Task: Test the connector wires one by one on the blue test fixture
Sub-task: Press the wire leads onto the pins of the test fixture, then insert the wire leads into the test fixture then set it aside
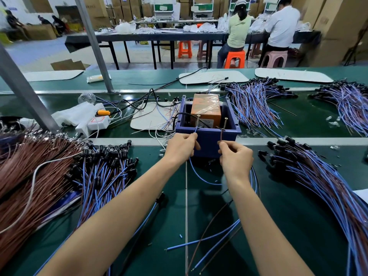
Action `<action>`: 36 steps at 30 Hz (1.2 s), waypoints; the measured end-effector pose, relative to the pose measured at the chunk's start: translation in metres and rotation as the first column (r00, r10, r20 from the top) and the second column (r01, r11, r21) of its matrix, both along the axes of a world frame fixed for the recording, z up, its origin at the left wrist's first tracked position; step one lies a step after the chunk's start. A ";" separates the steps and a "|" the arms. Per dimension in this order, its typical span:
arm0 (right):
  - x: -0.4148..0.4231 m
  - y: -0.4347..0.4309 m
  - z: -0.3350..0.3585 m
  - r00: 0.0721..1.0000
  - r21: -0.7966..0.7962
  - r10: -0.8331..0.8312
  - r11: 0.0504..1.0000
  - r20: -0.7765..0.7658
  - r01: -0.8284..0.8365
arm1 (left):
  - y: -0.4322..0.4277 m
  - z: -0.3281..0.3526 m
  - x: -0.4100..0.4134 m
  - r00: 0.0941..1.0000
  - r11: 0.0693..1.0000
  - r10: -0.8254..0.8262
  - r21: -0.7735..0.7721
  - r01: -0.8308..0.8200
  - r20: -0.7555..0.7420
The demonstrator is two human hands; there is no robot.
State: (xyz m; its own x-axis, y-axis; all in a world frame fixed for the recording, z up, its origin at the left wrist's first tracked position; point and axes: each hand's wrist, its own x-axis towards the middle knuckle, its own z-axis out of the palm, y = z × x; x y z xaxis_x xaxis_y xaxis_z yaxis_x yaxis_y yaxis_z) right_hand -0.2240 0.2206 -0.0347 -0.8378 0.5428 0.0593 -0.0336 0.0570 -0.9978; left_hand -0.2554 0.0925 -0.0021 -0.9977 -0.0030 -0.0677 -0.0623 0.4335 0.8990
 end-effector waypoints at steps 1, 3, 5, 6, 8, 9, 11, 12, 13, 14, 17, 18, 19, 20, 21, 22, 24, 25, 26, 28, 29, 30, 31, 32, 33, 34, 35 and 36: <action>0.000 0.000 0.000 1.000 0.001 -0.001 1.000 0.000 0.001 | -0.001 -0.001 0.000 0.999 0.999 0.009 -0.031 -0.010 -0.032; 0.000 0.001 -0.001 1.000 -0.001 -0.003 1.000 0.001 0.003 | -0.002 -0.001 -0.001 0.993 0.994 0.040 -0.094 -0.050 -0.107; 0.000 0.001 -0.002 1.000 -0.005 0.001 1.000 0.001 -0.001 | -0.002 -0.001 -0.003 0.983 0.985 0.064 -0.145 -0.089 -0.170; 0.000 0.001 -0.002 1.000 -0.006 0.005 1.000 0.000 -0.005 | -0.002 0.000 -0.004 0.979 0.982 0.067 -0.162 -0.099 -0.193; 0.001 0.002 -0.003 1.000 -0.012 0.012 1.000 0.001 -0.012 | -0.001 0.003 -0.007 0.974 0.978 0.065 -0.179 -0.105 -0.216; 0.001 0.002 -0.003 1.000 -0.014 0.013 1.000 0.001 -0.013 | -0.001 0.004 -0.009 0.974 0.978 0.064 -0.182 -0.105 -0.218; 0.001 0.003 -0.003 1.000 -0.013 0.011 1.000 -0.002 -0.011 | -0.001 0.006 -0.011 0.974 0.977 0.069 -0.181 -0.110 -0.216; 0.001 0.003 -0.003 1.000 -0.011 0.009 1.000 -0.003 -0.009 | 0.000 0.006 -0.011 0.974 0.977 0.072 -0.181 -0.113 -0.216; 0.001 0.003 -0.003 1.000 -0.009 0.009 1.000 -0.004 -0.009 | -0.001 0.006 -0.012 0.974 0.976 0.074 -0.183 -0.114 -0.215; 0.001 0.003 -0.004 1.000 -0.009 0.009 1.000 -0.005 -0.009 | -0.001 0.005 -0.012 0.974 0.976 0.074 -0.183 -0.114 -0.213; 0.000 0.003 -0.005 1.000 -0.013 0.017 1.000 0.000 -0.017 | -0.001 0.001 -0.011 0.978 0.979 0.081 -0.169 -0.114 -0.190; 0.000 0.003 -0.005 1.000 -0.015 0.021 1.000 0.000 -0.021 | -0.001 0.000 -0.011 0.979 0.980 0.087 -0.161 -0.117 -0.182; -0.001 0.003 -0.006 1.000 -0.016 0.026 1.000 0.000 -0.026 | -0.001 -0.001 -0.011 0.980 0.981 0.092 -0.152 -0.119 -0.175; -0.001 0.003 -0.006 1.000 -0.017 0.029 0.999 -0.001 -0.029 | -0.001 -0.001 -0.011 0.981 0.982 0.094 -0.148 -0.120 -0.169; -0.001 0.003 -0.006 1.000 -0.016 0.031 0.999 0.000 -0.030 | -0.001 -0.001 -0.011 0.981 0.982 0.094 -0.147 -0.119 -0.167; -0.001 0.003 -0.006 1.000 -0.017 0.030 0.999 0.002 -0.030 | -0.001 -0.001 -0.012 0.982 0.982 0.093 -0.151 -0.118 -0.165; -0.001 0.002 -0.005 0.999 -0.026 0.032 0.999 0.001 -0.032 | 0.000 -0.001 -0.012 0.983 0.980 0.088 -0.164 -0.115 -0.162; -0.002 0.002 -0.005 0.999 -0.031 0.035 0.999 0.001 -0.035 | -0.001 -0.001 -0.012 0.983 0.979 0.087 -0.169 -0.114 -0.159; -0.002 0.001 -0.005 0.999 -0.033 0.036 0.999 0.003 -0.036 | -0.001 -0.001 -0.012 0.984 0.979 0.088 -0.170 -0.114 -0.155; -0.001 0.001 -0.004 0.999 -0.032 0.035 0.999 0.006 -0.034 | -0.001 -0.001 -0.012 0.985 0.980 0.091 -0.163 -0.115 -0.147; -0.001 0.001 -0.004 0.999 -0.031 0.034 0.999 0.007 -0.033 | -0.001 -0.001 -0.012 0.985 0.980 0.091 -0.161 -0.114 -0.143; -0.001 0.001 -0.004 0.999 -0.031 0.032 0.999 0.007 -0.032 | -0.001 0.000 -0.011 0.986 0.980 0.091 -0.161 -0.113 -0.141; -0.001 0.001 -0.004 1.000 -0.034 0.027 0.999 0.006 -0.027 | -0.001 0.000 -0.011 0.986 0.980 0.091 -0.162 -0.113 -0.140; 0.000 0.000 -0.004 1.000 -0.040 0.016 0.999 0.001 -0.016 | 0.000 0.001 -0.011 0.986 0.980 0.090 -0.164 -0.112 -0.140; 0.000 0.000 -0.003 1.000 -0.049 0.000 0.999 -0.009 -0.001 | 0.000 0.001 -0.011 0.986 0.980 0.088 -0.167 -0.111 -0.139; 0.000 0.000 -0.003 1.000 -0.058 -0.017 0.998 -0.022 0.015 | -0.001 0.001 -0.011 0.987 0.979 0.085 -0.170 -0.108 -0.137; 0.001 0.000 -0.002 0.999 -0.064 -0.030 0.998 -0.034 0.028 | -0.001 0.001 -0.011 0.988 0.980 0.083 -0.171 -0.105 -0.134; 0.001 0.000 -0.002 0.998 -0.067 -0.038 0.997 -0.041 0.035 | -0.001 0.001 -0.012 0.988 0.980 0.082 -0.169 -0.104 -0.132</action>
